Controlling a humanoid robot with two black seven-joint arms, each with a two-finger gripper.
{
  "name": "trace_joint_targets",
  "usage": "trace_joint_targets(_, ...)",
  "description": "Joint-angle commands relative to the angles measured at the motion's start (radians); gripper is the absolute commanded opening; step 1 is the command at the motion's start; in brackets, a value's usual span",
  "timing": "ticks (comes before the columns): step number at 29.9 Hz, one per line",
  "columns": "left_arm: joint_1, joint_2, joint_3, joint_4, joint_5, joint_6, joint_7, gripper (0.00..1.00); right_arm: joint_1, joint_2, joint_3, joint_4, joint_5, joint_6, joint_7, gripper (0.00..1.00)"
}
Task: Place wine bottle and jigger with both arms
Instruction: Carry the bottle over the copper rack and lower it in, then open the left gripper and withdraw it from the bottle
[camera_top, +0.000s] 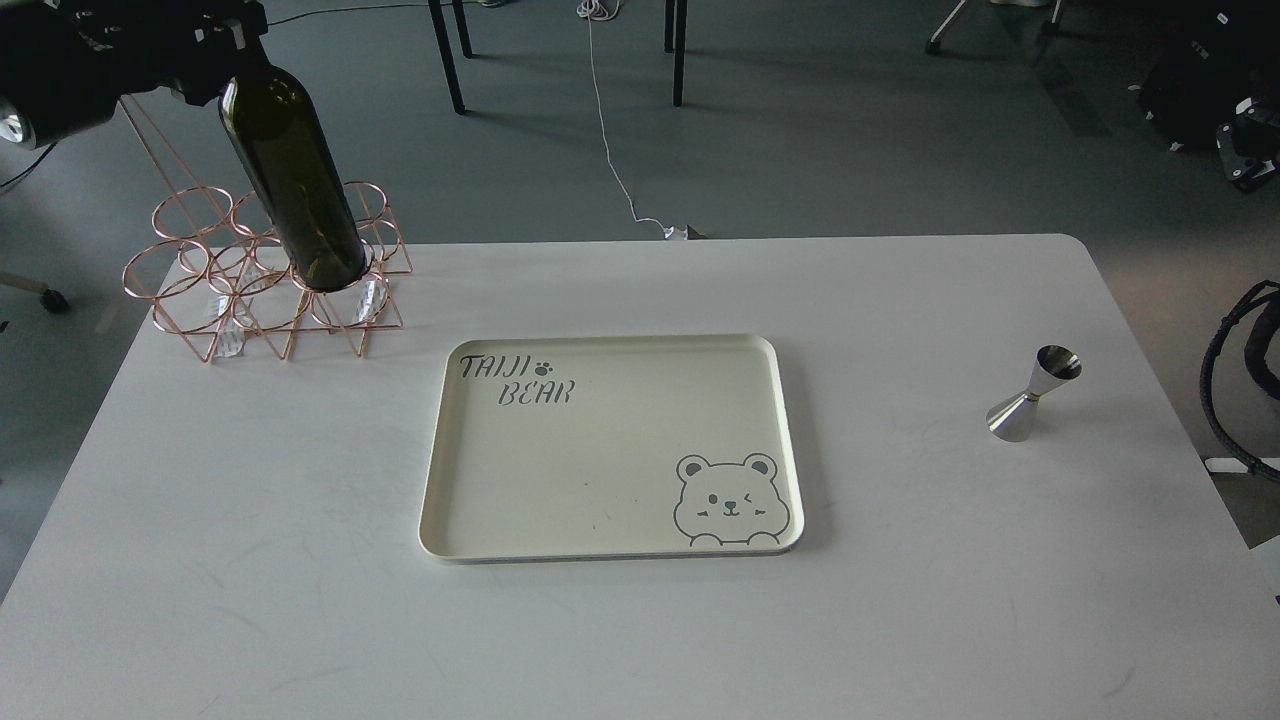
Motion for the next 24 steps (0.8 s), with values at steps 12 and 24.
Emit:
trace_joint_targets(12, 0.002, -0.049, 0.098, 0.070, -0.006, 0.050, -0.005, 0.21, -0.003, 0.001, -0.001, 0.000, 0.000, 0.000, 0.000, 0.96)
trace_joint_targets(24, 0.007, -0.098, 0.123, 0.127, -0.043, 0.055, -0.008, 0.27, -0.004, 0.001, -0.001, 0.000, 0.000, 0.000, 0.000, 0.96)
